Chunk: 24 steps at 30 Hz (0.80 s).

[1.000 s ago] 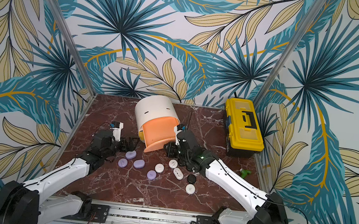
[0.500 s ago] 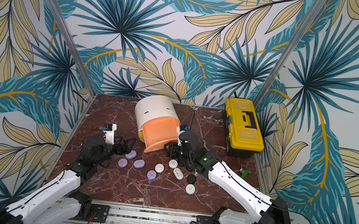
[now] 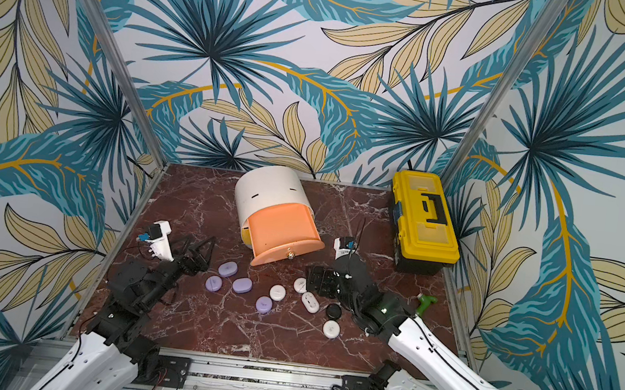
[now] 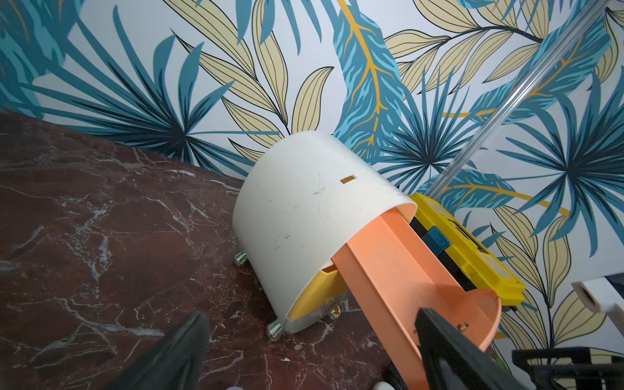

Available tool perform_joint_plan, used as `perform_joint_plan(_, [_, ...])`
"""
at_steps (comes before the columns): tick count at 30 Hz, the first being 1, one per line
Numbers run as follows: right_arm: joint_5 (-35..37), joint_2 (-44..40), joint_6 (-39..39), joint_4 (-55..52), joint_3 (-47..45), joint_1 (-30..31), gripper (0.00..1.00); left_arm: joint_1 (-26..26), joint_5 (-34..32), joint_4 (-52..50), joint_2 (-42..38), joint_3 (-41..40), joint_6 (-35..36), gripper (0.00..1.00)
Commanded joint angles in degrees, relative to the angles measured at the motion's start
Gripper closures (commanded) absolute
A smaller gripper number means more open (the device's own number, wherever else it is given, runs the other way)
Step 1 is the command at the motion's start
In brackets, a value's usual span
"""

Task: Put the bluetooth earphones in the drawer according to color
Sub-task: Open the drawer in the storage box, then pick up the Bluetooth earphone from the center of the board.

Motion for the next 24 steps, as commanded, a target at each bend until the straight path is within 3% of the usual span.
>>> perform_joint_plan(1, [10.38,-2.83,1.19,-5.54,-3.29,-0.05,0.01,0.23,-5.29,-1.94,1.36,-2.46,-1.16,0.00])
perform_joint_plan(4, [15.96,-3.61,2.65,-8.45,-4.27,-0.07,0.00,0.23,-7.26,-1.13,4.32,-2.37,-1.49,0.00])
perform_joint_plan(12, [20.75,3.11,3.45,-8.73,-3.91,-1.93,0.00,0.32,-11.83,-2.53,12.63,-0.29,-2.23,0.00])
perform_joint_plan(24, [4.93,25.30,-1.93,-4.40,6.38,-16.06,0.00,0.55,-9.92,-1.36,16.63,0.57,-2.37,0.00])
